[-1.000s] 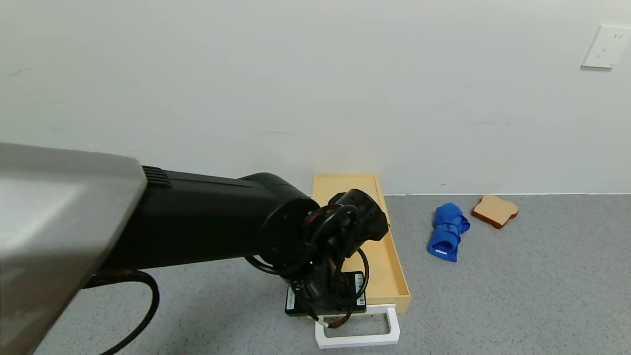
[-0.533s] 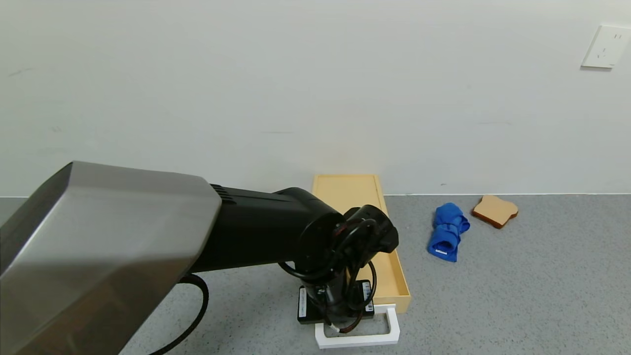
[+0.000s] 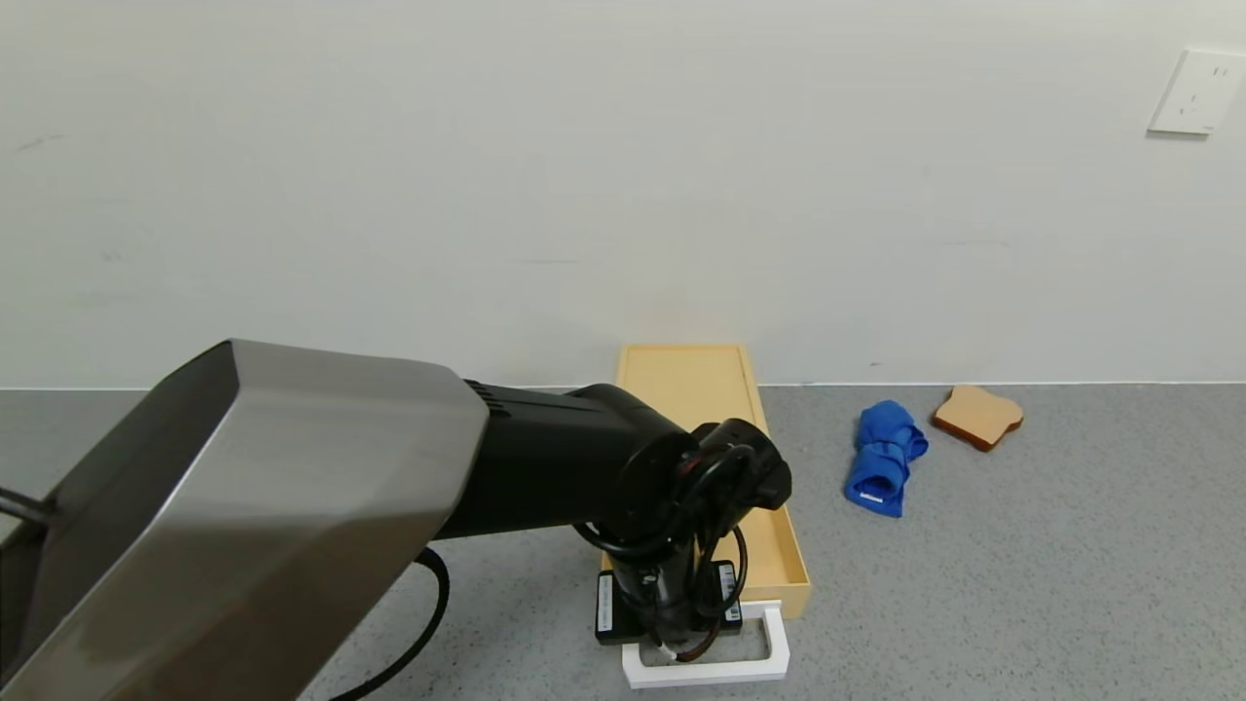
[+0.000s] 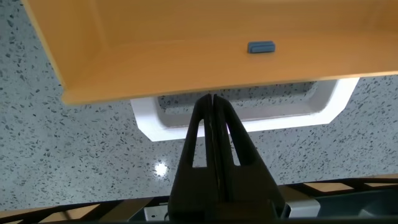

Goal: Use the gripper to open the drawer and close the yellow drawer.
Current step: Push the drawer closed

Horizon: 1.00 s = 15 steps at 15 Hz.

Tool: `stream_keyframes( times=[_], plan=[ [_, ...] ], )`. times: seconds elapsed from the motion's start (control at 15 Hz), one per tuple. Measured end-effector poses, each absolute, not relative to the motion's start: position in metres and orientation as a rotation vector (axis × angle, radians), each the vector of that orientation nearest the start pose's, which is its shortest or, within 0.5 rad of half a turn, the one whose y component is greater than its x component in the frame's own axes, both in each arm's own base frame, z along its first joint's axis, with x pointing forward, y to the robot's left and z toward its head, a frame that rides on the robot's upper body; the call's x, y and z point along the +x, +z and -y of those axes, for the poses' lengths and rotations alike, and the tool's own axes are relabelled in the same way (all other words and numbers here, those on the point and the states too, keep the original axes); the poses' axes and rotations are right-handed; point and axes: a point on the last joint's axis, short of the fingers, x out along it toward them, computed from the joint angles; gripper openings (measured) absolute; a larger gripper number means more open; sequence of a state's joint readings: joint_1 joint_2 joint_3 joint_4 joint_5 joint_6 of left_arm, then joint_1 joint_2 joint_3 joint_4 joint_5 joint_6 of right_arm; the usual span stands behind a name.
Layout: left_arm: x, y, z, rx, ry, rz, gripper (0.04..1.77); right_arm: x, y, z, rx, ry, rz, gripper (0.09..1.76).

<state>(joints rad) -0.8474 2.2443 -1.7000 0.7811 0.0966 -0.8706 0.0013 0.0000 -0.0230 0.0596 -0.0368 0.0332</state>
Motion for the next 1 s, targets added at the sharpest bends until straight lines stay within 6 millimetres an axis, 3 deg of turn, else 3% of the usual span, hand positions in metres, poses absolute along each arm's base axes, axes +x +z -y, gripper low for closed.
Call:
stream_keyframes(
  times=[1.0],
  plan=[
    [0.285, 0.108, 0.305, -0.087, -0.028, -1.232, 0.11, -0.025, 0.076, 0.001, 0.033, -0.036, -0.036, 1.70]
  ],
)
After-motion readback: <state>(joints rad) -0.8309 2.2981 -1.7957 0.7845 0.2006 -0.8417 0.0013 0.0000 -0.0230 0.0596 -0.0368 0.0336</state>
